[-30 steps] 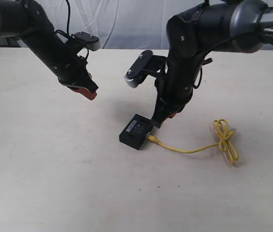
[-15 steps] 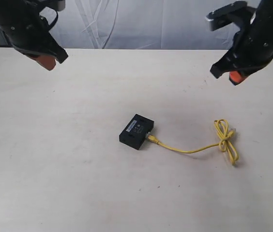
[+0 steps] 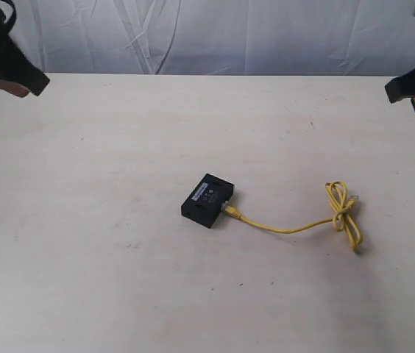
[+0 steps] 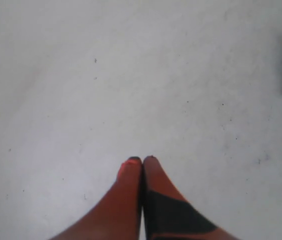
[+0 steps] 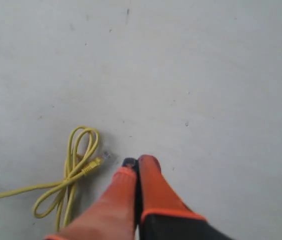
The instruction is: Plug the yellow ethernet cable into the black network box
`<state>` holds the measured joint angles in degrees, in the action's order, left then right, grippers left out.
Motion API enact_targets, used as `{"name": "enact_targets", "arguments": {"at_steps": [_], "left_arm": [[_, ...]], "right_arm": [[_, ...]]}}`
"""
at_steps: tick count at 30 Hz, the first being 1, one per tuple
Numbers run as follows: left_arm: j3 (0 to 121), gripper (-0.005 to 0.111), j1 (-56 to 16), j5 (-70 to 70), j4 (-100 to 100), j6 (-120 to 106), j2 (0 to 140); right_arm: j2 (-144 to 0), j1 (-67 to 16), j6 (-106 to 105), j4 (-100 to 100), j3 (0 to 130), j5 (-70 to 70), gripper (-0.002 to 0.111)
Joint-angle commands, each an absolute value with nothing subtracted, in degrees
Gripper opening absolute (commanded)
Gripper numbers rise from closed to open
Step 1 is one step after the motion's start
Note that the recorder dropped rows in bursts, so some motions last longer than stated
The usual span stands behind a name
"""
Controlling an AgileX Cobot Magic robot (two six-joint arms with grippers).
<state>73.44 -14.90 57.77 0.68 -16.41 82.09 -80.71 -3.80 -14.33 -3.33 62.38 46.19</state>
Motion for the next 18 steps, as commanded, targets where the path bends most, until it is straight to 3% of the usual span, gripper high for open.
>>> {"name": "enact_targets", "arguments": {"at_steps": [1, 18], "left_arm": [[67.77, 0.000, -14.83, 52.26, 1.35, -13.88, 74.74], [48.49, 0.000, -14.83, 39.79, 1.24, -11.11, 45.46]], "right_arm": [[-73.25, -3.34, -12.72, -3.36, 56.85, 38.13, -0.001], [-44.91, -3.34, -11.85, -4.62, 41.12, 24.98, -0.001]]}}
